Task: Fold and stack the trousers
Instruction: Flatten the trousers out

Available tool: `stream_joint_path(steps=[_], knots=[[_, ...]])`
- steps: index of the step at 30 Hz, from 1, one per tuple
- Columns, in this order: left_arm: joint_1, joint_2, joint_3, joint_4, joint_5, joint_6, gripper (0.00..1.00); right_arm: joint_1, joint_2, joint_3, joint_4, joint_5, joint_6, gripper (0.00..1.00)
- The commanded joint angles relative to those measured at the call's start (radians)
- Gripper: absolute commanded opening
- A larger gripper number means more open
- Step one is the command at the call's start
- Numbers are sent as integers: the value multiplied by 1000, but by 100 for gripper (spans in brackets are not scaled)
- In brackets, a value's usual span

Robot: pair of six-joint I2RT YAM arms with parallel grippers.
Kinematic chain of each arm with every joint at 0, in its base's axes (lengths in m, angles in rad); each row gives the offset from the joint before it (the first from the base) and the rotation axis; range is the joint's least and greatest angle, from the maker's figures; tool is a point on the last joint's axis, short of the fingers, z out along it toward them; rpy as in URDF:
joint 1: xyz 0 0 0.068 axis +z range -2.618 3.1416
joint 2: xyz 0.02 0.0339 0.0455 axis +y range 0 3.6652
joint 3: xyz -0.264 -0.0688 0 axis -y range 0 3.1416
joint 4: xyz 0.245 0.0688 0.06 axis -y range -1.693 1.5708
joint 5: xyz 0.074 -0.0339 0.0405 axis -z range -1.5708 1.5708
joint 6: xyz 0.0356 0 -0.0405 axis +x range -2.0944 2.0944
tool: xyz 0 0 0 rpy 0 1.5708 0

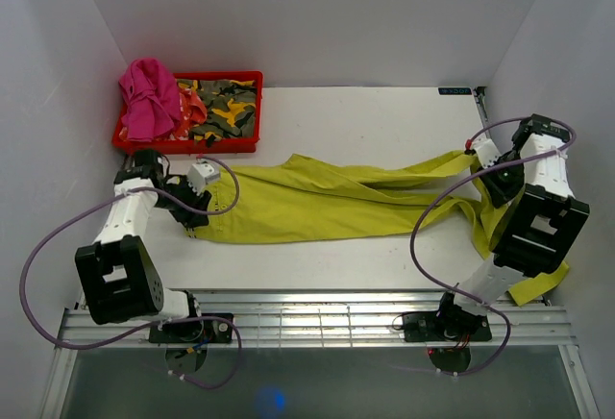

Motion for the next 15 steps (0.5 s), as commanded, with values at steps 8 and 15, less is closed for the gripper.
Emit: stream_joint_path(steps=[8,15], knots=[[-102,-50,-163,99,-127,43,54,35,168,106,78,138,73,8],[-119,13,-174,183,-149,2,56,37,142,-125,301,347,-10,33]])
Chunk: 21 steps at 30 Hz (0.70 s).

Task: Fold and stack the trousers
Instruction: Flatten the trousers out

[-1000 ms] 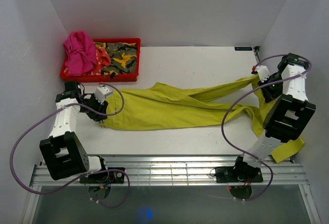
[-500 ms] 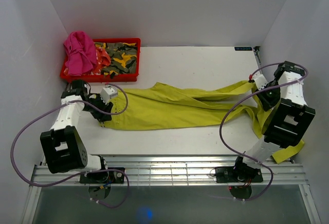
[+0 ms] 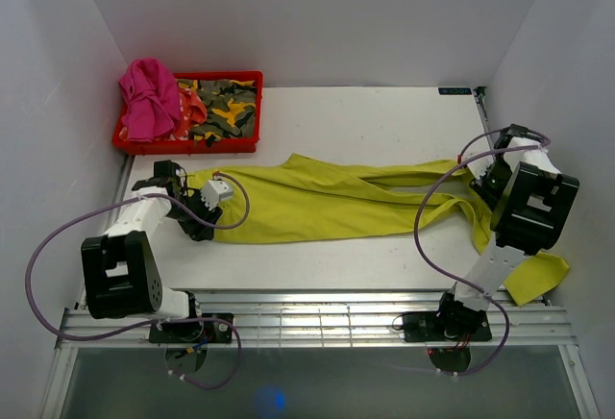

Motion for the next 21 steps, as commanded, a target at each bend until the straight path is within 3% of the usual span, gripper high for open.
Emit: stream_joint_path(steps=[1,2,4,8,11,15,21], knots=[[-14,38,-1,72,-17,-19,56,-2,-32,-83,116,123,-39,47],[-16,48,-4,81,-17,-21,56,-2,-29,-75,116,123,-31,69],[-19,82,-4,85,-22,-27,56,-2,-33,-42,64,86,-10,95],[-21,115,-3,100,-28,-48,56,-6,-137,59,-77,5,-25,91],[-21,125,3,102,-16,-65,56,-10,-246,80,-265,-78,-63,100],[-21,127,11,101,0,-88,56,-19,-432,-154,-364,-66,-106,91],[-22,110,14,105,9,-109,57,-90,-599,-452,-249,-32,-143,89]])
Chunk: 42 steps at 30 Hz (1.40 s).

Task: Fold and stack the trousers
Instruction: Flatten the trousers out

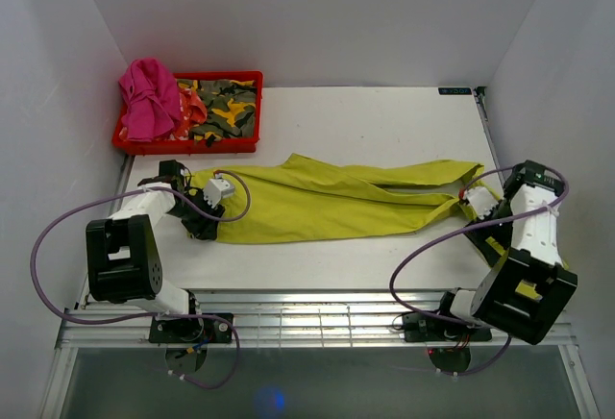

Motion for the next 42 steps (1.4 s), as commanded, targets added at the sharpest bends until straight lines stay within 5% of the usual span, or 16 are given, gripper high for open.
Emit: stream_joint_path(steps=[1,13,19,21,23,26,35,39,40,41,42], knots=[[-6,-7,11,19,23,-23,57,-51,6,-135,7,-12,-82,90],[-6,-106,-32,15,3,-24,58,-229,213,-184,297,-128,-94,85],[-5,-137,-38,-16,0,-3,63,-229,268,-291,426,-97,-100,61],[-5,-154,-47,-23,15,20,75,-229,276,-308,463,-82,-111,46],[-5,-165,-55,-23,32,35,76,-229,270,-311,460,-86,-114,25],[-6,-176,-67,-2,46,72,78,-229,239,-301,426,-101,-125,8],[-6,-76,-187,232,-116,144,78,-229,115,-210,216,-174,-201,8],[-6,-38,-233,254,-163,175,62,-231,64,-151,132,-197,-246,8],[-6,-41,-239,247,-166,179,53,-231,55,-140,113,-209,-256,8],[-6,-48,-245,218,-166,186,32,-231,34,-129,80,-215,-273,8],[-6,-80,-247,199,-161,198,25,-233,23,-117,63,-220,-283,8]])
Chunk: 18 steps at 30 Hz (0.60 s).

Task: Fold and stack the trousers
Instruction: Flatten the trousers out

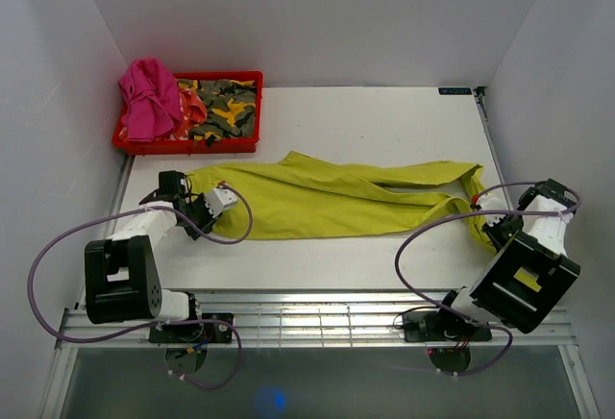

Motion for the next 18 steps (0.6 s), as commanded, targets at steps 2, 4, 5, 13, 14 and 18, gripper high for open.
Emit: stream_joint_path(steps=[2,4,5,13,14,18], knots=[[3,-16,-80,-110,-73,76,10,-12,-81,100,-167,-68,-161,8],[4,-113,-58,-158,-52,79,0,-25,-102,140,-195,-82,-195,8],[10,-146,-46,-201,-24,70,0,-32,-118,154,-204,-87,-208,8],[84,-268,251,-381,147,-74,0,-113,-93,353,-310,-178,-265,8],[108,-268,276,-394,161,-106,0,-121,-75,376,-319,-186,-268,8],[185,-271,382,-424,233,-186,0,-179,-47,486,-344,-218,-293,8]])
